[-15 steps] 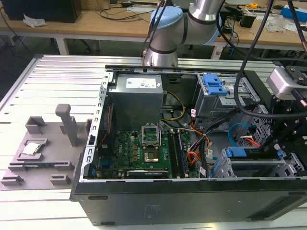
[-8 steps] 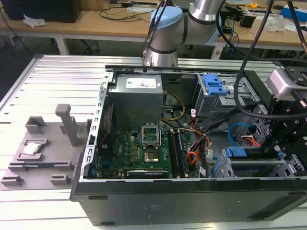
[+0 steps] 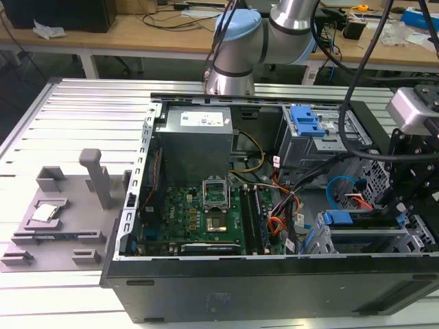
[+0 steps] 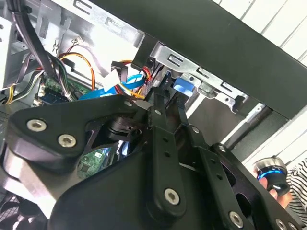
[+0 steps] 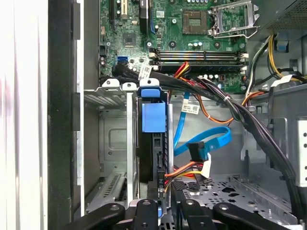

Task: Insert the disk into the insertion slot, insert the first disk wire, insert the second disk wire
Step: 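Insert the first disk wire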

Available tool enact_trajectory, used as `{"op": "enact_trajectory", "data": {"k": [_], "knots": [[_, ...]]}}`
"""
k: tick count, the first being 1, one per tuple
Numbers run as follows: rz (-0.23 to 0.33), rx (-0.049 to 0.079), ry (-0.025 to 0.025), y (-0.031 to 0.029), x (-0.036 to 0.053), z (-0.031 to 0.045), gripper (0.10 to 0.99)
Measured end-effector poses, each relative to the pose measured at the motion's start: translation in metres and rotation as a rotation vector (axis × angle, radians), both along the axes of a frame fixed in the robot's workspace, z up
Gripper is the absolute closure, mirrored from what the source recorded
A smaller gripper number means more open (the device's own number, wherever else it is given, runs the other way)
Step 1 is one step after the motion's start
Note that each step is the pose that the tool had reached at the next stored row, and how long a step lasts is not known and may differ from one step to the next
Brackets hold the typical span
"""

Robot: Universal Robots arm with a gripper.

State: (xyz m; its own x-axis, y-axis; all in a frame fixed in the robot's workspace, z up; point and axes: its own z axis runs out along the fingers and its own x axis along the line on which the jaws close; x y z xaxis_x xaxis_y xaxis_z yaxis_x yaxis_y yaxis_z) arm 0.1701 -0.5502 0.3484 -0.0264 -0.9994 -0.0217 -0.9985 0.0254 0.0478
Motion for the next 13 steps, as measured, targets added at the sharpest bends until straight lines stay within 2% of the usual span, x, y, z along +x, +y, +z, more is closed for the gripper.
{"op": "enact_trajectory", "data": {"k": [5, 8, 9, 10, 12, 13], "knots": [[0.000, 0.000, 0.0000, 0.0004, 0.0000, 0.0122, 0.831], [0.000, 0.000, 0.0000, 0.0015, 0.0000, 0.0144, 0.831], [0.000, 0.000, 0.0000, 0.0020, 0.0000, 0.0154, 0.843], [0.000, 0.000, 0.0000, 0.0021, 0.0000, 0.0161, 0.976], [0.000, 0.000, 0.0000, 0.0021, 0.0000, 0.0172, 0.980], [0.000, 0.000, 0.0000, 0.0022, 0.0000, 0.0205, 0.980]]}}
